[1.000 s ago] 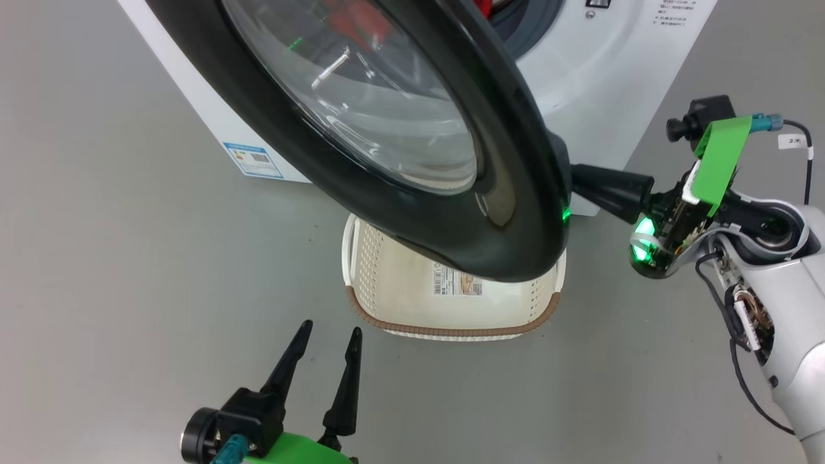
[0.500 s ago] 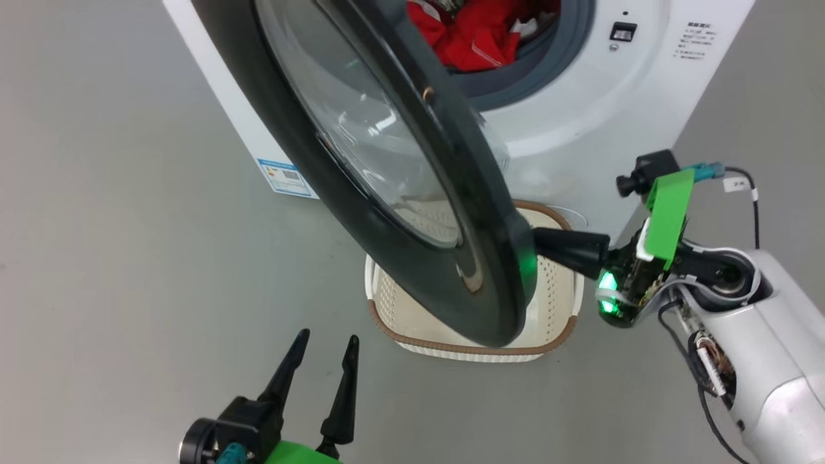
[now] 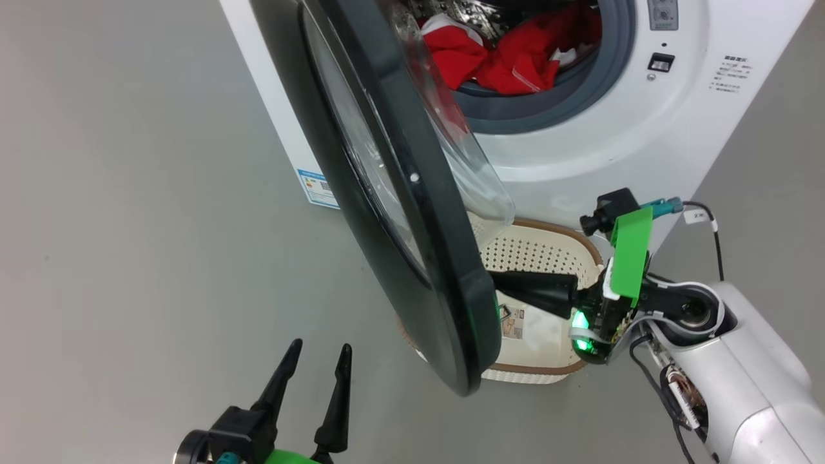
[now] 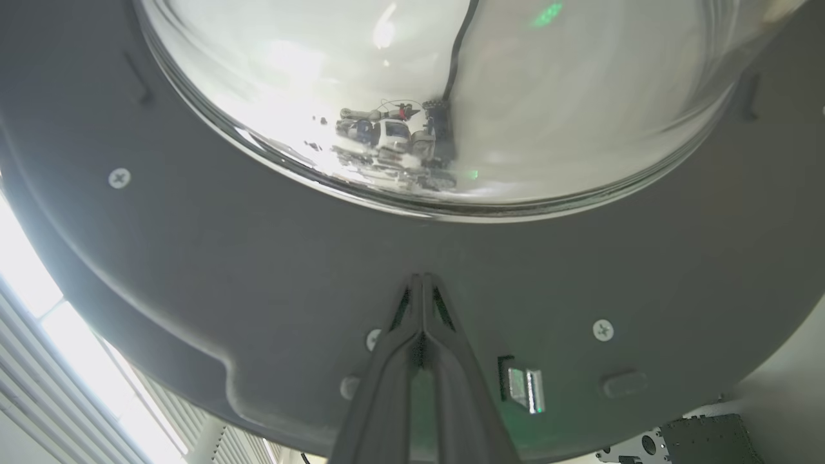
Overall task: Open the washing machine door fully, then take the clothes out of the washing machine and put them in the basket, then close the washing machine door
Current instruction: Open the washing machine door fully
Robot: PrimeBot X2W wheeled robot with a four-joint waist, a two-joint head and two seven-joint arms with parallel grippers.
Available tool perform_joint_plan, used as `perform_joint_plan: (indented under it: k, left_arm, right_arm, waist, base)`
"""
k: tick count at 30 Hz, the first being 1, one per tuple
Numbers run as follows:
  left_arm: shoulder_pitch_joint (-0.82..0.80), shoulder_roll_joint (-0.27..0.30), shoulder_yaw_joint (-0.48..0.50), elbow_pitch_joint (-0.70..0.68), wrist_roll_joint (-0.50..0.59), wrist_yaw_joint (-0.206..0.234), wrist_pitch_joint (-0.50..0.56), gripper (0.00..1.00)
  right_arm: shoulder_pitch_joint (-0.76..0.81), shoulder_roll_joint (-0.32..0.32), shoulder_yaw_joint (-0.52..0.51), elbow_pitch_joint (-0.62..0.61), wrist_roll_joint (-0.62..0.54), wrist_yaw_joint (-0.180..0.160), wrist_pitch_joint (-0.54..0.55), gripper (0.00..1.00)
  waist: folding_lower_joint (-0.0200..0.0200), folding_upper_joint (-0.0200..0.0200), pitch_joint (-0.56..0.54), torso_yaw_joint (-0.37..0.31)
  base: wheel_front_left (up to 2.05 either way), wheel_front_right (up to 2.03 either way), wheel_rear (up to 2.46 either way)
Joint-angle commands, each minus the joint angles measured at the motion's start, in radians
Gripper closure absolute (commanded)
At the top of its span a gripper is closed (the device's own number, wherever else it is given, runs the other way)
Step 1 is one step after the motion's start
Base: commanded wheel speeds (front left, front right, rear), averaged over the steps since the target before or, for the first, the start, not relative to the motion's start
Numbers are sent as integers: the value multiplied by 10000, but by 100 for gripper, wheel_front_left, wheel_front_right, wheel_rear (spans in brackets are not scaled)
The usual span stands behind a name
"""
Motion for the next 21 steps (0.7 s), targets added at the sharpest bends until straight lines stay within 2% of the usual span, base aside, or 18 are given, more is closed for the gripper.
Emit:
perform_joint_plan:
  k: [1, 21]
  left_arm:
    - [43, 89, 362, -312, -15, 108, -80, 0]
    - [325, 89, 600, -496, 132, 222, -80, 0]
  right_arm:
    - [166, 245, 140, -321, -28, 79, 121, 100]
    - [657, 837, 362, -480, -197, 79, 117, 100]
  waist:
    - [0, 0, -104, 128]
    - [0, 0, -511, 780]
  base:
    - [0, 0, 0]
    - [0, 0, 0]
